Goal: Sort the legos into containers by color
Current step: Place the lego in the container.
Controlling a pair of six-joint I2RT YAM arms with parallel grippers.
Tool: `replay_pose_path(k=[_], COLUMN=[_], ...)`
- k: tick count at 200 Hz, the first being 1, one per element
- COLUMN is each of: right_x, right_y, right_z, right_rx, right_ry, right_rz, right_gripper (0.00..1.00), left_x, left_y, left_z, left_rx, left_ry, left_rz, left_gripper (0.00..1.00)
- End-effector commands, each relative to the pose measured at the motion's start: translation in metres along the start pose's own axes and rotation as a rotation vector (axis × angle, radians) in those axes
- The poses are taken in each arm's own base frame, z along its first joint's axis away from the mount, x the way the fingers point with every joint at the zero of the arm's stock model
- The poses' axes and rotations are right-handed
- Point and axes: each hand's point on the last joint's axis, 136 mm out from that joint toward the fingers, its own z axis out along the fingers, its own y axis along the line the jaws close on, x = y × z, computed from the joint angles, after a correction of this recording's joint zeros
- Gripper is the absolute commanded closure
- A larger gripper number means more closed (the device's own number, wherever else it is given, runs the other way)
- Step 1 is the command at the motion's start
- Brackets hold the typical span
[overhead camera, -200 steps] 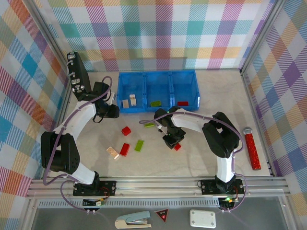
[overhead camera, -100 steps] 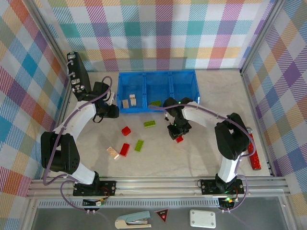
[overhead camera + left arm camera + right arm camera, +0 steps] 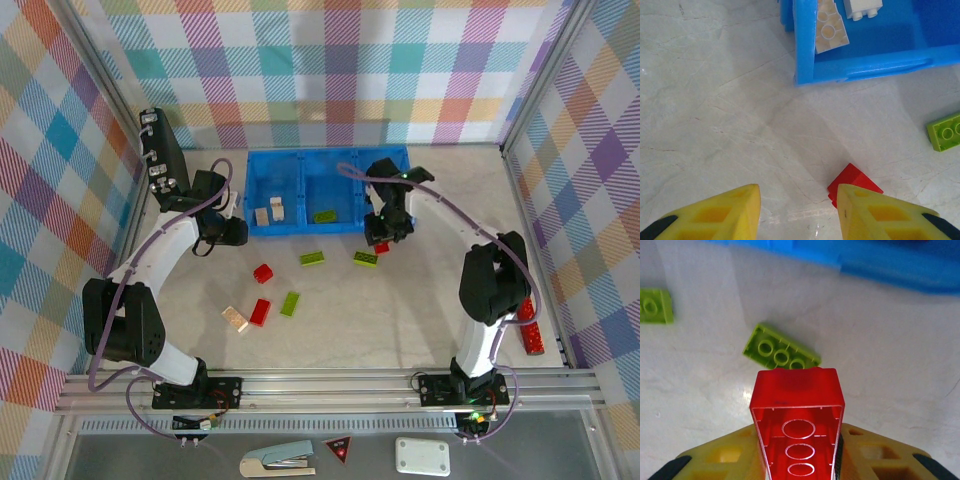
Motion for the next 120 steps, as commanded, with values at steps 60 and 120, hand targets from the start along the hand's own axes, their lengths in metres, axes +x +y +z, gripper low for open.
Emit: replay_pose_path(k=[60, 120], right_x=[-0.079, -0.124], right_y=[-0.03, -0.044], right_z=[0.014, 0.048], right_rx=[-0.049, -0.08], right_ry=[-0.099, -0.139], right_rz=[0.117, 0.136], right_gripper=[0.64, 0.65], left_x=[-0.003, -0.003], left_y=[0.0, 0.0], left_z=[-0.008, -0.008], left_rx=[-0.007, -0.011], left_ry=[-0.036, -0.039], left_rz=[0.019, 0.019], left_gripper=[0.56, 0.56])
